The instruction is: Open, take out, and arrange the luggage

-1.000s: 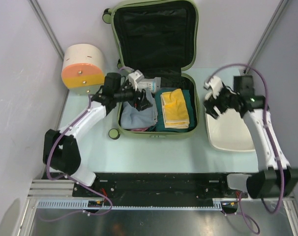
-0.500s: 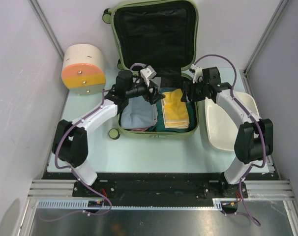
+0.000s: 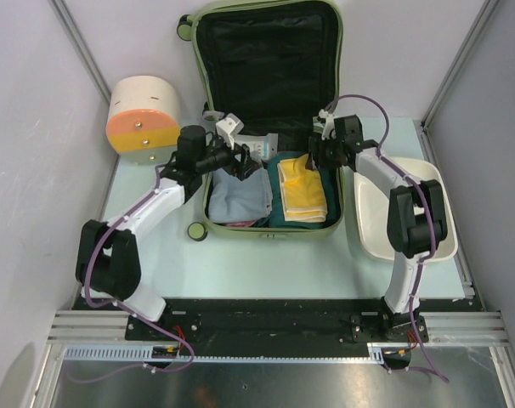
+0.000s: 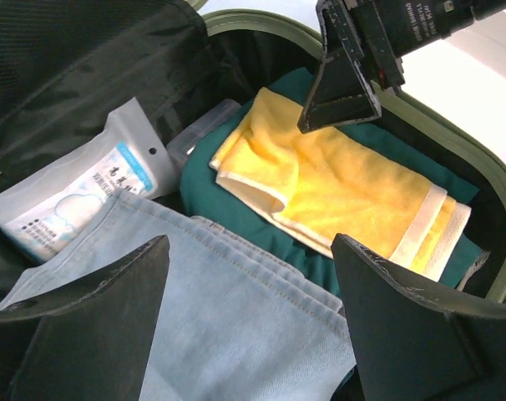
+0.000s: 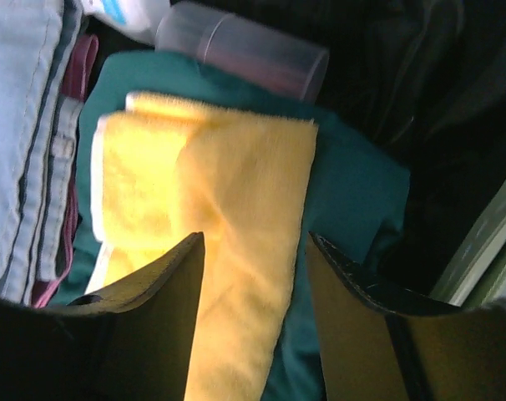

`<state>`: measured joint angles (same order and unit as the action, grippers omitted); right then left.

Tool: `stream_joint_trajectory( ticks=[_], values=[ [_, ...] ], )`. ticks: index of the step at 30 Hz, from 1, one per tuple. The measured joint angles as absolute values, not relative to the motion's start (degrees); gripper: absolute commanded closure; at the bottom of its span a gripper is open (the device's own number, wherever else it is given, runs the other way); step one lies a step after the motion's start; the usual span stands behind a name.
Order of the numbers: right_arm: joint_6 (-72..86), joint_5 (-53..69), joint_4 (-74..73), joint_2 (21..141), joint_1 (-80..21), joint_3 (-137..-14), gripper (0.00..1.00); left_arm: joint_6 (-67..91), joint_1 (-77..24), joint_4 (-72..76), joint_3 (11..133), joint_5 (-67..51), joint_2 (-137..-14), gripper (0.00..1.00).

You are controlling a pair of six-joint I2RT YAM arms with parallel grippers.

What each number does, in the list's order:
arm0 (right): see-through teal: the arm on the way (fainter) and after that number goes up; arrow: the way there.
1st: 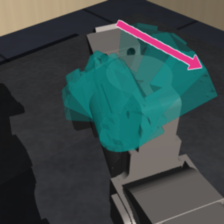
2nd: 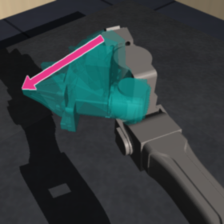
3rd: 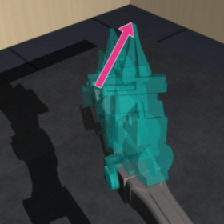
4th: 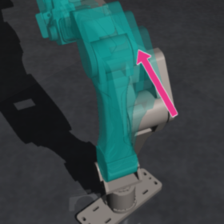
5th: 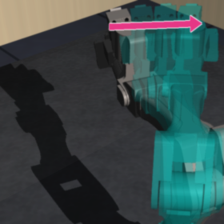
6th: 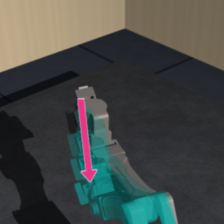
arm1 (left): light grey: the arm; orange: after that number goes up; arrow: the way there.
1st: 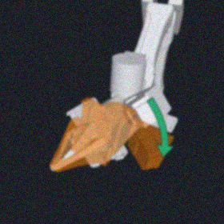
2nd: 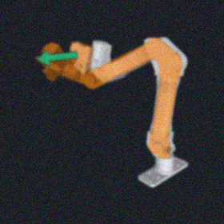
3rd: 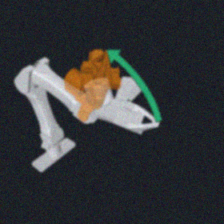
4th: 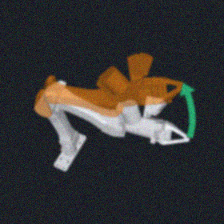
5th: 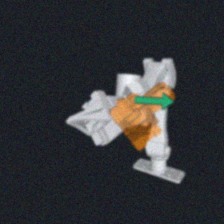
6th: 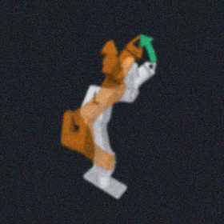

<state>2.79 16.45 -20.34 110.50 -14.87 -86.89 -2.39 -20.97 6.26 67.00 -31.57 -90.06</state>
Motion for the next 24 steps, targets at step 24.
stream_joint_trajectory(
  ticks=[24],
  values=[
    [7.14, 35.07, -17.43, 123.61, -13.52, -98.06, 0.57, -2.46, -18.11, 2.96, 64.4, -30.39, -85.36, 0.16]
  ],
)
